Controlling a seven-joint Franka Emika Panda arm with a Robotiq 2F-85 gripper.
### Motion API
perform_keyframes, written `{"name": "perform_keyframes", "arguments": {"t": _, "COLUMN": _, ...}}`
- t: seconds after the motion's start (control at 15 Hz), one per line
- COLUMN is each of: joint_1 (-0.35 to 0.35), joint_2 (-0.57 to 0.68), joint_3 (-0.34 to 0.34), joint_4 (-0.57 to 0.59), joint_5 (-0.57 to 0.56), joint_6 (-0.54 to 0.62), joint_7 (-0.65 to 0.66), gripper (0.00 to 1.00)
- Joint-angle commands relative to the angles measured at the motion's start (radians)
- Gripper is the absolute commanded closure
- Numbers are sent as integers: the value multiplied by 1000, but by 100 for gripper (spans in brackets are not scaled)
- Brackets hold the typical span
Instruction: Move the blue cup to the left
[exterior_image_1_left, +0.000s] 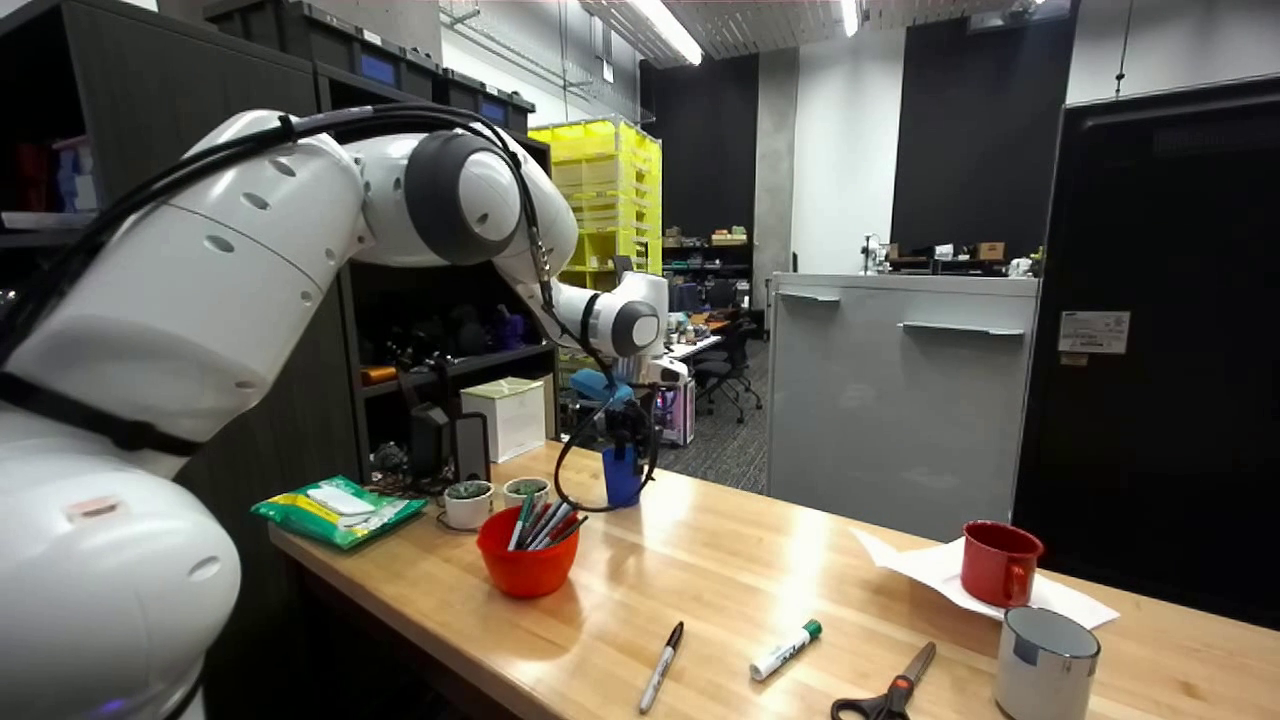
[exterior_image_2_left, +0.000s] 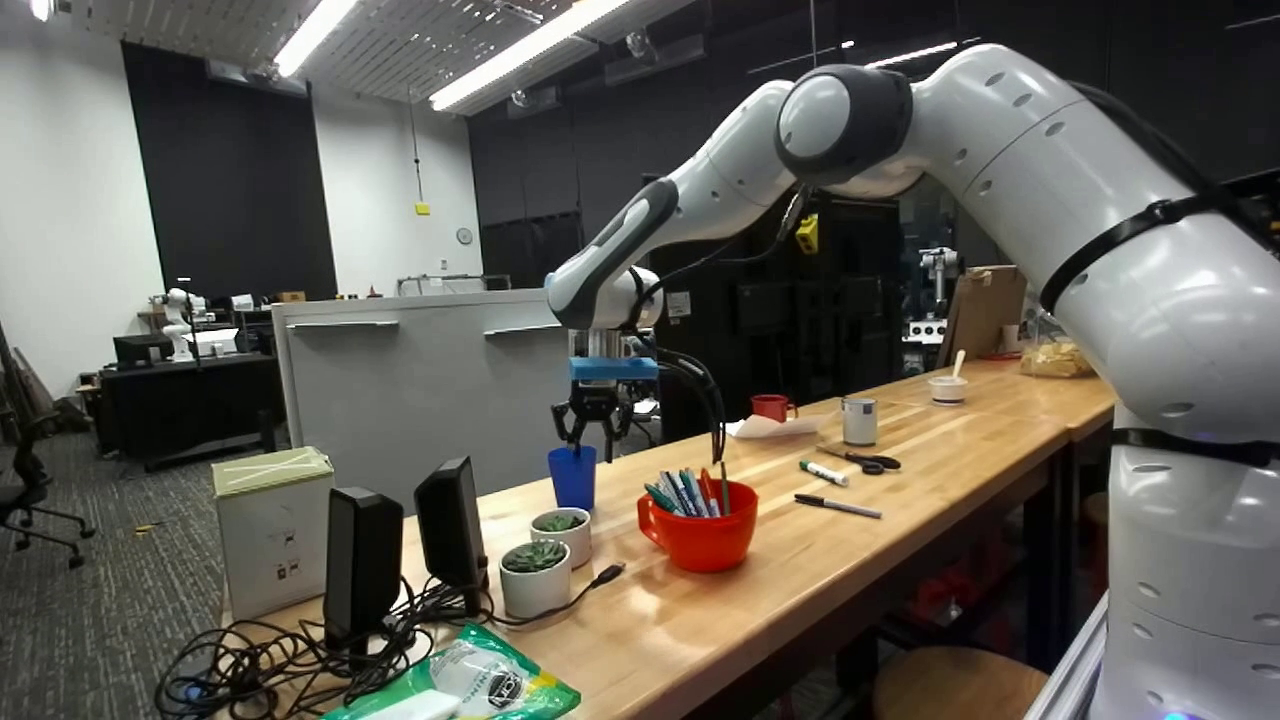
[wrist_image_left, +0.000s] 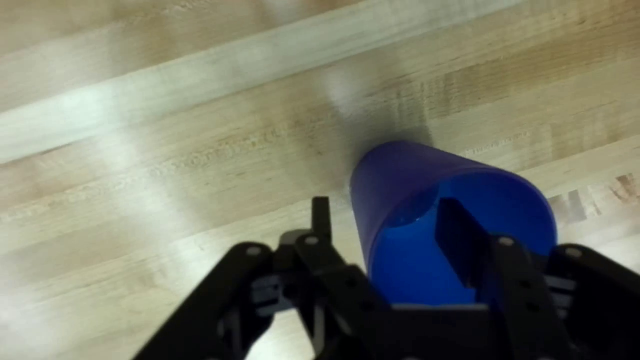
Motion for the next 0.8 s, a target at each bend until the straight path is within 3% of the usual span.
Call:
{"name": "perform_keyframes", "arguments": {"t": 0.0, "joint_1": 68, "joint_2": -119, "joint_3": -34, "joint_4": -68, "joint_5": -114, "joint_6": 9, "joint_7": -9, "gripper": 12}}
{"name": "perform_keyframes", "arguments": {"t": 0.13, "joint_1": 101, "joint_2": -171, "joint_3": -48, "joint_4": -65, "joint_5": -204, "joint_6": 5, "joint_7": 4, "gripper": 1}}
{"name": "perform_keyframes", "arguments": {"t": 0.33, "joint_1": 113, "joint_2": -240, "joint_3": -54, "joint_4": -50, "joint_5": -307, "joint_6": -55, "joint_7": -26, "gripper": 0}}
{"name": "perform_keyframes", "arguments": {"t": 0.53, "joint_1": 65, "joint_2": -318, "joint_3": -38, "joint_4": -64, "joint_5": -345, "joint_6": -127, "joint_7": -179, "gripper": 0}}
{"name": "perform_keyframes", "arguments": {"t": 0.73, "joint_1": -3, "joint_2": -356, "joint_3": -32, "joint_4": -75, "joint_5": -314, "joint_6": -167, "joint_7": -361, "gripper": 0}}
